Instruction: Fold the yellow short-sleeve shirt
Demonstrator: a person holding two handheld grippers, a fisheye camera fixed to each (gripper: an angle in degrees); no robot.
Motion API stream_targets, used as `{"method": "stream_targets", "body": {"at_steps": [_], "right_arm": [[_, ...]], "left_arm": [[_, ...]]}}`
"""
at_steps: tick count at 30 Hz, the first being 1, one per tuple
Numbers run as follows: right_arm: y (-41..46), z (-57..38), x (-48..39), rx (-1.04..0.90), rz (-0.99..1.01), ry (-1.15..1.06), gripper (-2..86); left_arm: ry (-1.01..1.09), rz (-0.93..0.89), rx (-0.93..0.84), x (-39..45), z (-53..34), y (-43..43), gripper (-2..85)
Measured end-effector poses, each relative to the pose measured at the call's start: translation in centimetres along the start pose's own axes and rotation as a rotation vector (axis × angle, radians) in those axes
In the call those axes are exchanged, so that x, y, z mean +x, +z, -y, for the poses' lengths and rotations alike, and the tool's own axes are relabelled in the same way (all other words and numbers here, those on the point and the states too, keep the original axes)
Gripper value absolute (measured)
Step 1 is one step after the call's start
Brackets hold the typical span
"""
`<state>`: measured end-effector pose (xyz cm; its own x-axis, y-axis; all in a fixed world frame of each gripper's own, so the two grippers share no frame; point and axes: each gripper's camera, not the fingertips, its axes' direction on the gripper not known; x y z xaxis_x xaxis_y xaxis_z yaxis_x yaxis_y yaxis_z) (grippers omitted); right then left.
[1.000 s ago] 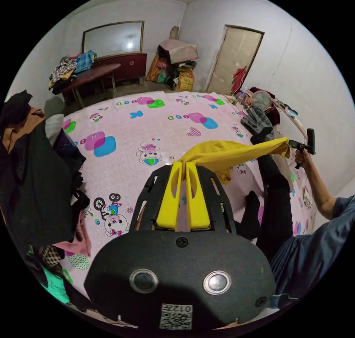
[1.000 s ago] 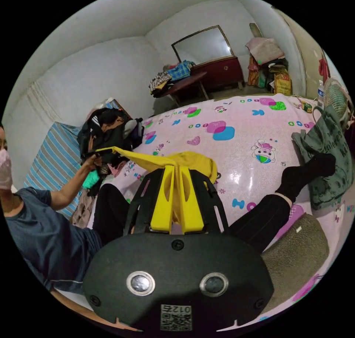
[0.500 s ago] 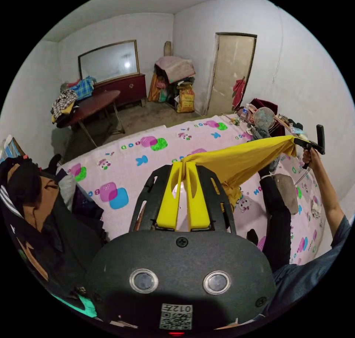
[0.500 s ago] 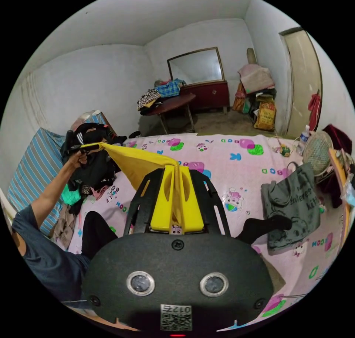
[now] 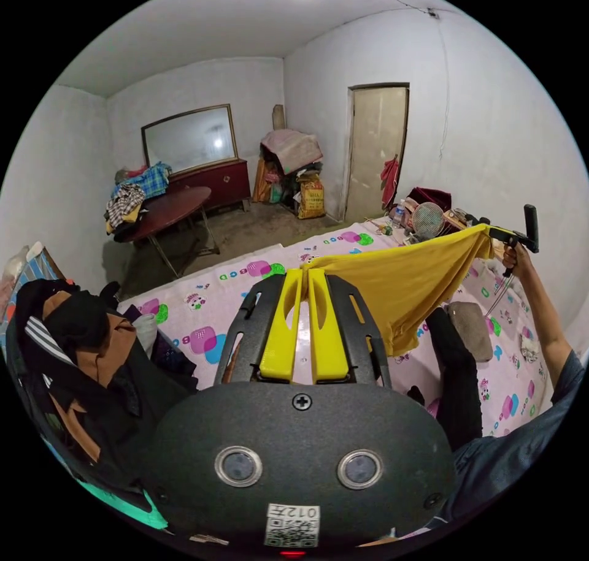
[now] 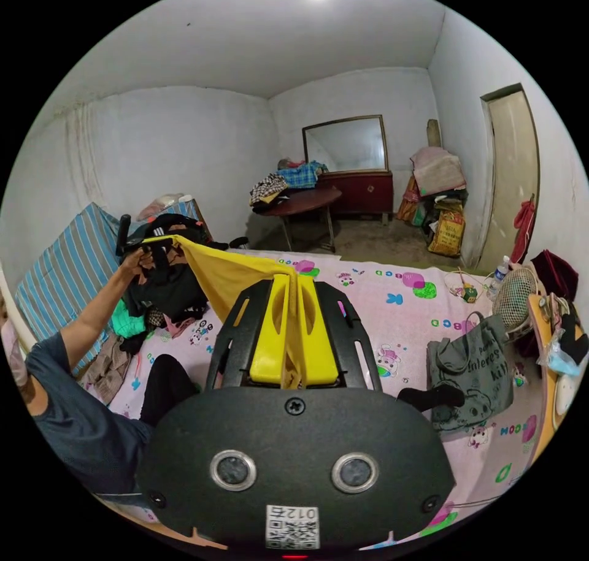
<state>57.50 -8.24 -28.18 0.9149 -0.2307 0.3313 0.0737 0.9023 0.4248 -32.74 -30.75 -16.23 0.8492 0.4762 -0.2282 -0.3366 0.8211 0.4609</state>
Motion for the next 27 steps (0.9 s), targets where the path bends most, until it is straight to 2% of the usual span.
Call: {"method": "stream_targets", "body": {"at_steps": [3, 6, 14, 16, 20, 23, 27], "right_arm": [[0.6, 0.6, 0.2, 0.011, 0.007, 0.003, -0.7], [3.8, 0.1, 1.4, -0.065, 0.021, 0.033, -0.7], [18.7, -8.8, 4.1, -0.452, 0.109, 0.073, -0.8], [22.1, -11.7, 4.2, -0.527, 0.174, 0.105, -0.8], [28.1, -17.2, 2.4, -0.546, 0.425, 0.196, -0.9], [31.8, -19.7, -0.5, -0.561, 0.54, 0.213, -0.7], [34.8, -21.3, -1.8, -0.559, 0.504, 0.248, -0.1]], "left_arm": [[0.001, 0.001, 0.01, 0.3, 0.4, 0.2, 0.0], [-0.005, -0.001, -0.053, 0.4, -0.1, 2.9, 0.0], [-0.043, -0.042, -0.268, 1.1, -2.4, 15.4, 0.1], [-0.016, -0.073, -0.326, 3.1, -2.3, 20.0, 0.2], [0.076, -0.163, -0.395, 8.7, -1.5, 26.9, 0.4], [0.166, -0.249, -0.416, 14.5, -0.5, 31.4, 1.2], [0.242, -0.271, -0.484, 20.5, -0.6, 36.0, 5.2]]}}
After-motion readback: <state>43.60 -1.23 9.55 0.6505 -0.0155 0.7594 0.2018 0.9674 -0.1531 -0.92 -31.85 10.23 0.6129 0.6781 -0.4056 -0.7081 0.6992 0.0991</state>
